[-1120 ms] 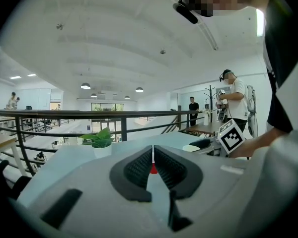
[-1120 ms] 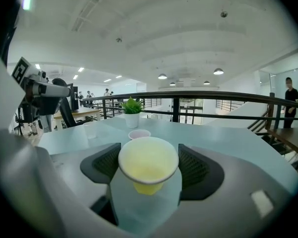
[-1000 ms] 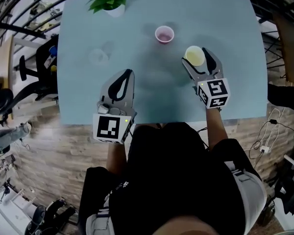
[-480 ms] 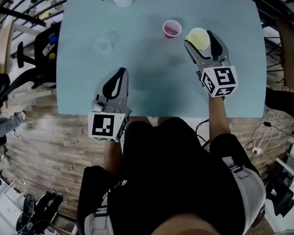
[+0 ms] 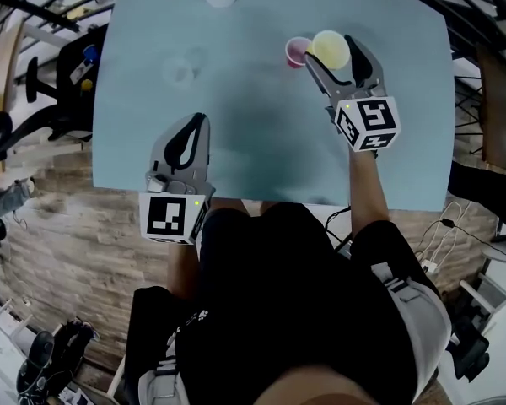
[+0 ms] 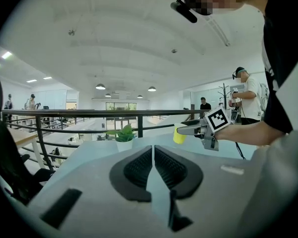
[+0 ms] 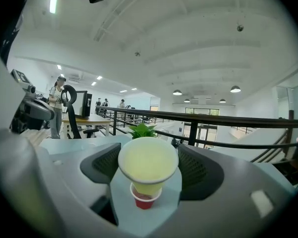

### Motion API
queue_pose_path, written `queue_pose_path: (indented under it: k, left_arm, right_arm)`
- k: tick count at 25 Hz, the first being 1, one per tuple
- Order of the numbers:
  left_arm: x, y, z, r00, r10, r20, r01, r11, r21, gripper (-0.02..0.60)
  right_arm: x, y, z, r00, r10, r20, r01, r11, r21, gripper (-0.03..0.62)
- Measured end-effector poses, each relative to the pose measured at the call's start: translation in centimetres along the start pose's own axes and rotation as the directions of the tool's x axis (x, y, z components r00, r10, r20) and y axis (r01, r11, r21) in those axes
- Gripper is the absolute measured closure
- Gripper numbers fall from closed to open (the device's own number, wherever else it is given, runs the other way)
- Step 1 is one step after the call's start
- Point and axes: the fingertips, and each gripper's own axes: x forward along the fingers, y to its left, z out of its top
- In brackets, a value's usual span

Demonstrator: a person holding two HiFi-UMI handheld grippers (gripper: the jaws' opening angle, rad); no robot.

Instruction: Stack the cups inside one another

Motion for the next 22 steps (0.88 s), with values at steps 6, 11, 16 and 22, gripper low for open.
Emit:
queue_pose_path:
  k: [6, 11, 16, 22]
  left_arm:
    - [-0.5, 1.9, -0.3, 0.998, 0.057, -0.01, -0.057, 0.998, -0.011, 0.568]
    - [-0.3, 2.4, -0.6, 0.996, 0.083, -0.019, -0.083, 0.996, -0.024, 0.566]
    - [-0.1, 2.7, -0.7, 0.995, 0.097, -0.029, -0.098, 0.995, -0.023, 0.566]
    - [-0.2, 3.3, -0.9, 0.992, 0.119, -0.048, -0.12, 0.993, -0.02, 0.566]
  right_arm:
    - [2.5, 0.2, -1.2, 0.999, 0.027, -0.025, -0.027, 1.0, 0.011, 0.229]
    - [3.9, 0.2, -2.8, 0.998, 0.046, -0.053, -0.045, 0.999, 0.022, 0.229]
    - [5.0, 0.3, -4.2, 0.995, 0.065, -0.078, -0.062, 0.997, 0.037, 0.229]
    - [6.1, 0.3, -6.0, 0.991, 0.075, -0.11, -0.07, 0.996, 0.049, 0.227]
